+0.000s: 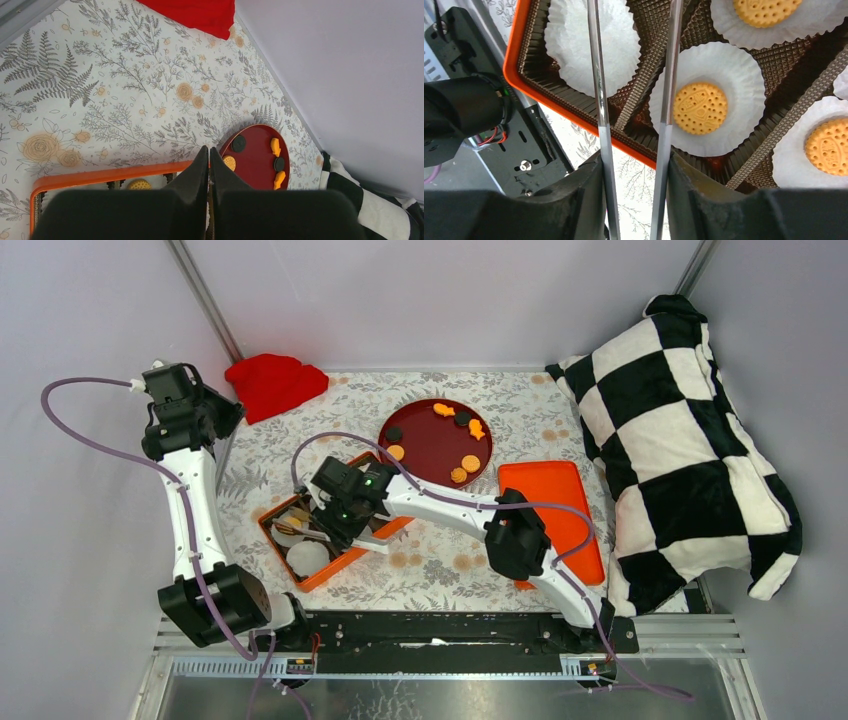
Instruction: Pack the cookies
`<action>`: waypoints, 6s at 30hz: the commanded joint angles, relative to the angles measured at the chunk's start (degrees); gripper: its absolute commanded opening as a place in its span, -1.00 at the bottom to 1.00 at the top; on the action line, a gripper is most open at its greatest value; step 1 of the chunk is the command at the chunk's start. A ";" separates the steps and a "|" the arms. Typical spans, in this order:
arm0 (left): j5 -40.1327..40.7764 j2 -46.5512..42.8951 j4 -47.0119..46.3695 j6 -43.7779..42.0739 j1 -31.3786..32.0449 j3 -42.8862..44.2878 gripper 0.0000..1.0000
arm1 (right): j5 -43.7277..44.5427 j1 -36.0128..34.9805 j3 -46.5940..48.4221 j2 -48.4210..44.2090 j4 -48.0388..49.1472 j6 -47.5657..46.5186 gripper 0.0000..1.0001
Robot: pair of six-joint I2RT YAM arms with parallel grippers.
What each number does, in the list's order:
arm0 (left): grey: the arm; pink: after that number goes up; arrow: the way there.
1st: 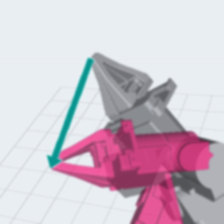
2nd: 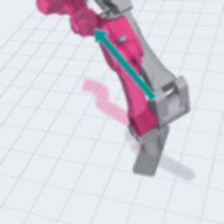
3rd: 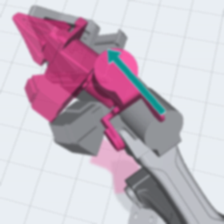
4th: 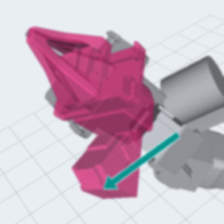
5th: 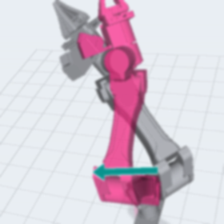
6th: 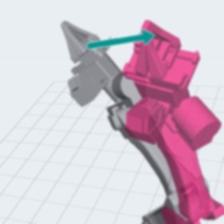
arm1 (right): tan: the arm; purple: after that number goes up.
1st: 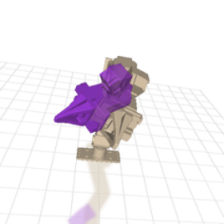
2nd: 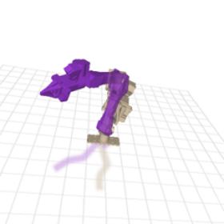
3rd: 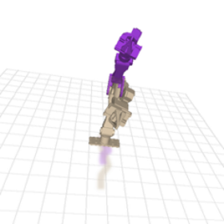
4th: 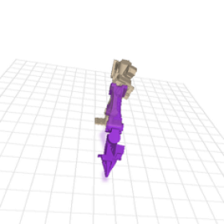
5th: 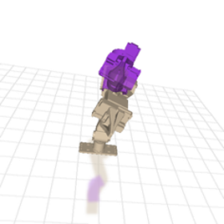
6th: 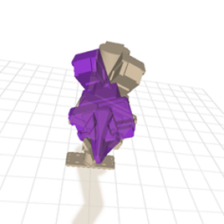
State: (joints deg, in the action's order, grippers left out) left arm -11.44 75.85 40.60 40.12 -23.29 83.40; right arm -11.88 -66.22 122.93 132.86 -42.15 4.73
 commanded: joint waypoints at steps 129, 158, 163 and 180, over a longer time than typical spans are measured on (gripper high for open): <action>-8.31 -4.61 -5.87 -1.93 0.42 -6.26 -0.81 | 24.43 26.25 -27.82 -15.10 8.93 6.67 -0.15; -5.17 -3.43 -5.04 -0.26 0.52 -4.96 -0.88 | 2.35 5.35 -37.39 -36.13 12.84 -0.79 -1.00; -4.93 -3.73 -4.27 -0.52 0.51 -4.89 -0.88 | 0.53 0.83 -32.65 -32.36 10.47 -3.13 -1.00; -5.26 -4.76 -3.87 -1.62 0.50 -5.43 -0.88 | 5.32 -5.15 -27.02 -21.82 11.31 -4.38 -0.93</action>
State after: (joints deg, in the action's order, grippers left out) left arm -17.12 72.14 37.08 39.51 -23.18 77.73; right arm -9.78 -71.61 91.94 110.28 -32.60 1.93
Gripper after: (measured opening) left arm 0.062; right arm 0.439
